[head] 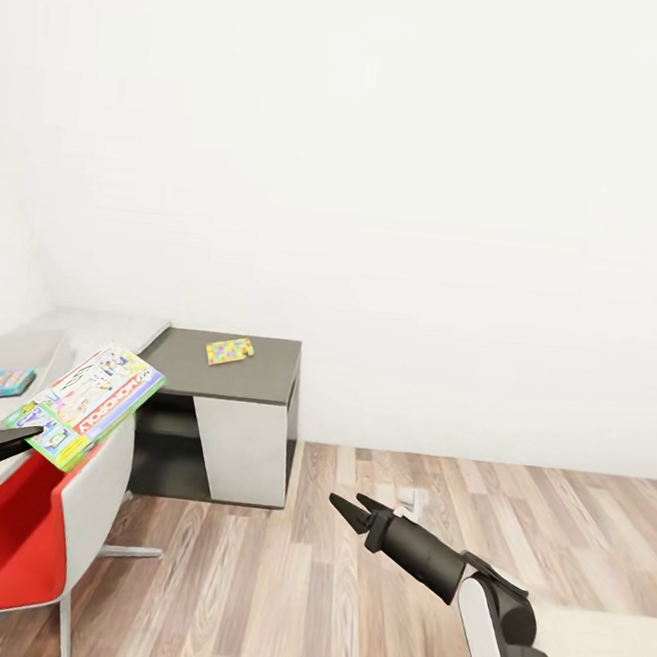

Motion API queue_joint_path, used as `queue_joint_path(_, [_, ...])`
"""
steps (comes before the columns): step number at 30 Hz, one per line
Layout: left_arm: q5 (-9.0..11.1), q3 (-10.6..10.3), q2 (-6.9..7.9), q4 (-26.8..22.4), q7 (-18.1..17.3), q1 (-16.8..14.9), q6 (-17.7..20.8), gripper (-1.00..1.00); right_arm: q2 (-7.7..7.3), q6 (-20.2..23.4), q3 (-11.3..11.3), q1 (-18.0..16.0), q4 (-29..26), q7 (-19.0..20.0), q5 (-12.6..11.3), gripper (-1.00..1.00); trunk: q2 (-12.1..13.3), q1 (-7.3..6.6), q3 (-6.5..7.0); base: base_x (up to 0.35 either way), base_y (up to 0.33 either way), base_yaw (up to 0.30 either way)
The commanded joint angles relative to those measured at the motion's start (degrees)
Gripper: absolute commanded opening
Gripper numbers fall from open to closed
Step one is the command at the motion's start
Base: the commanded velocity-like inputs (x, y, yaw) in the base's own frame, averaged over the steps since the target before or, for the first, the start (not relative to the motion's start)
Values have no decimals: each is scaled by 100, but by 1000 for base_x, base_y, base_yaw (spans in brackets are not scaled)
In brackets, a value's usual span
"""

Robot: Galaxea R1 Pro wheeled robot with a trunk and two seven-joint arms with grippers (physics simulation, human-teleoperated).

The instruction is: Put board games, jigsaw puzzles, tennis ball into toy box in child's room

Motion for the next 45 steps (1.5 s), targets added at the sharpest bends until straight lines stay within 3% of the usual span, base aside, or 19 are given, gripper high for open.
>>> queue_joint_path(1, [17,-1,-1,1,-22,-7,57,-100,12,39,-10,-5,-5,-17,-19,100,-11,6,-20,288,90,93])
queue_joint_path(22, [20,-1,3,1,-22,3,65,-100,9,30,56,4,-11,-180,6,100,-11,6,-122,105,-3,105])
queue_joint_path(37, [21,-1,-4,1,-22,4,57,-100,52,37,101,4,-29,-435,5,100,-11,6,-186,302,-30,242])
queue_joint_path(42, [21,-1,-11,1,-22,4,56,-100,46,44,298,8,-123,-443,11,100,-11,6,-198,331,-71,251])
queue_joint_path(45, [21,-1,-13,1,-22,3,56,-100,47,116,528,3,-198,-438,7,100,-11,6,-200,331,-56,97])
